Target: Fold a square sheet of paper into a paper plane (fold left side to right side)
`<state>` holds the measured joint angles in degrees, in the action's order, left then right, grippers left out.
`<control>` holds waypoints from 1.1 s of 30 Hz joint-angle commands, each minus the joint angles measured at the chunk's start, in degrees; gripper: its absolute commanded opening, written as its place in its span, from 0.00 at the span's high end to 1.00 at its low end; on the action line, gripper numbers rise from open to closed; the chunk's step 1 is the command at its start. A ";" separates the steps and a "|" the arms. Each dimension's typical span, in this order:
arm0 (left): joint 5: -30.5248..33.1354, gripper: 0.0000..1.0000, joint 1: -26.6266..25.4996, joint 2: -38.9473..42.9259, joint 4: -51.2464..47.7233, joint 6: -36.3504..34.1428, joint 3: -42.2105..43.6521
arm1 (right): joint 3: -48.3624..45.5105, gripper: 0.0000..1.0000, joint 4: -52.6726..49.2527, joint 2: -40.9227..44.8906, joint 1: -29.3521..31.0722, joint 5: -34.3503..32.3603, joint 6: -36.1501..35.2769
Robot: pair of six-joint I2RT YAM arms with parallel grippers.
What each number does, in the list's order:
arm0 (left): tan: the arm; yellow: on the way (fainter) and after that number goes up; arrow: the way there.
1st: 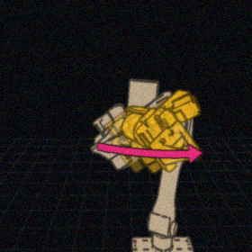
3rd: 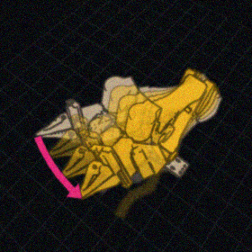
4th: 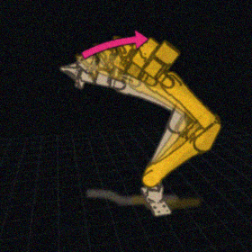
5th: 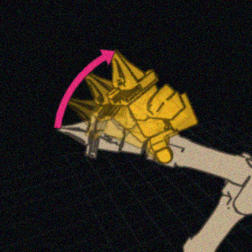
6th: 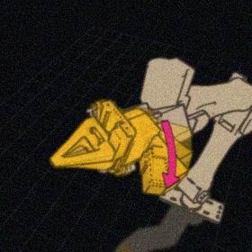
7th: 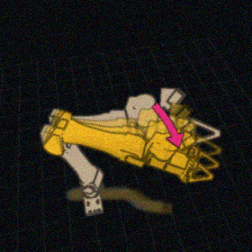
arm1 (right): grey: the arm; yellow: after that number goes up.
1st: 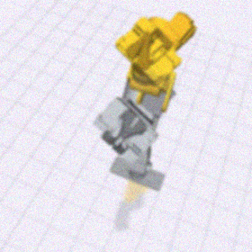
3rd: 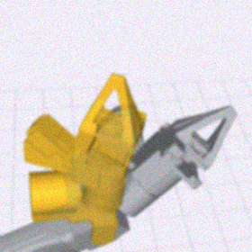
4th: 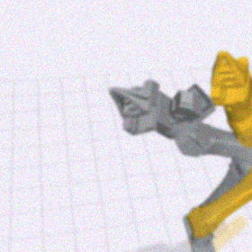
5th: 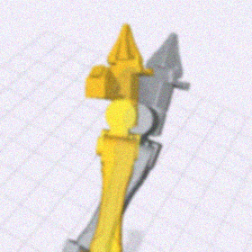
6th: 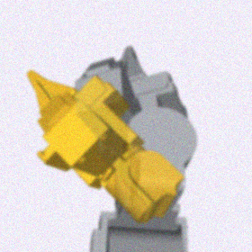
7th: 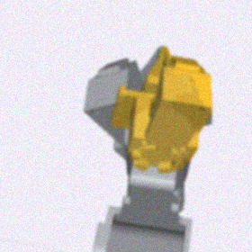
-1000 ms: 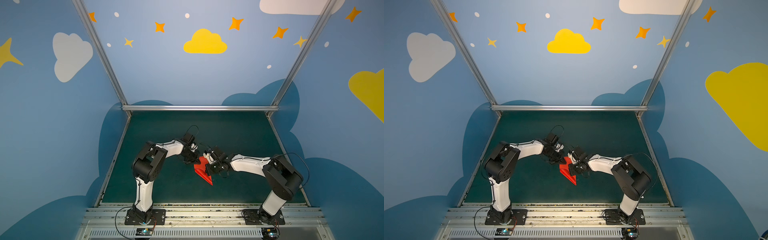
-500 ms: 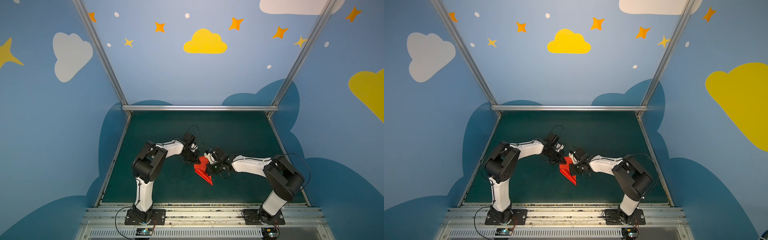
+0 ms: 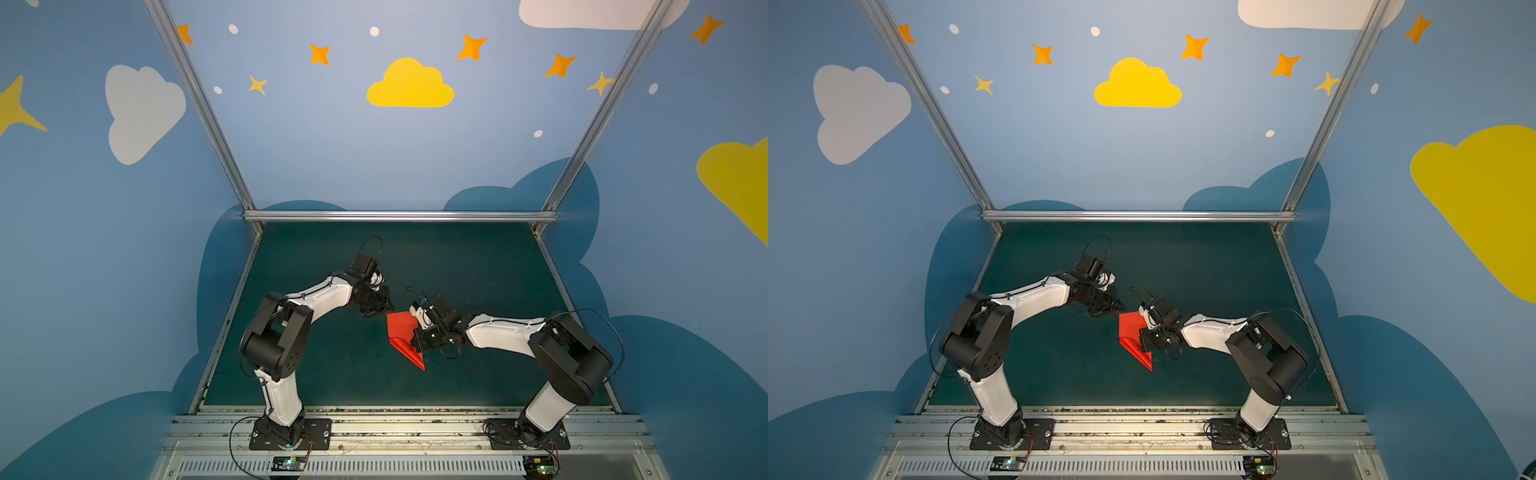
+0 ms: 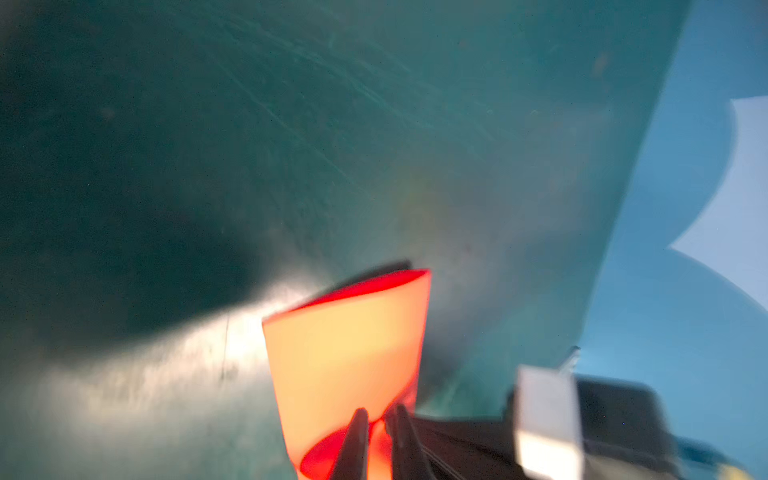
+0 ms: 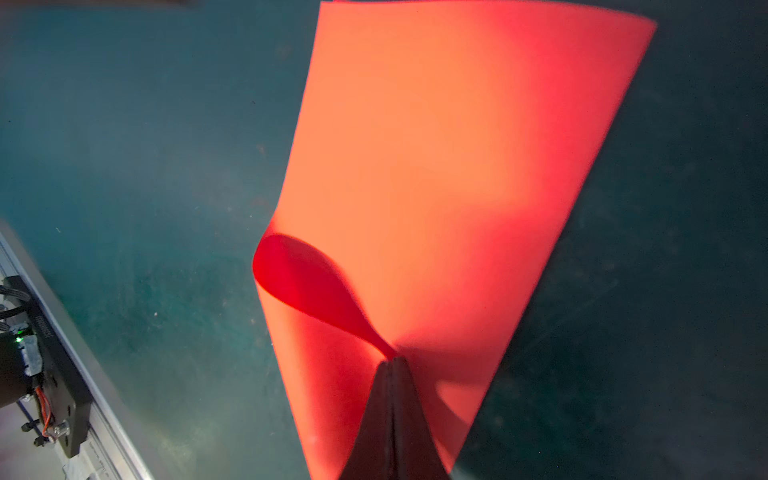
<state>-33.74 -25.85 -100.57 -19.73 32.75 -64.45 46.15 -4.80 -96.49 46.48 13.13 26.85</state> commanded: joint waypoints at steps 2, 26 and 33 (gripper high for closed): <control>-0.80 0.96 -2.05 6.03 4.96 3.98 7.78 | -2.66 1.00 -4.78 -2.03 0.18 -1.10 0.48; 4.56 0.96 -14.14 2.57 14.20 6.48 14.63 | -3.22 1.00 -4.57 -2.40 0.18 -0.64 0.66; 5.22 0.96 -14.14 1.88 14.43 6.05 16.49 | -3.35 1.00 -4.38 -2.39 0.19 -0.49 0.66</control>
<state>-29.61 -39.88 -98.45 -5.69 39.66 -48.60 45.63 -3.95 -96.40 46.22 13.61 27.22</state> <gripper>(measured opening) 0.047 0.050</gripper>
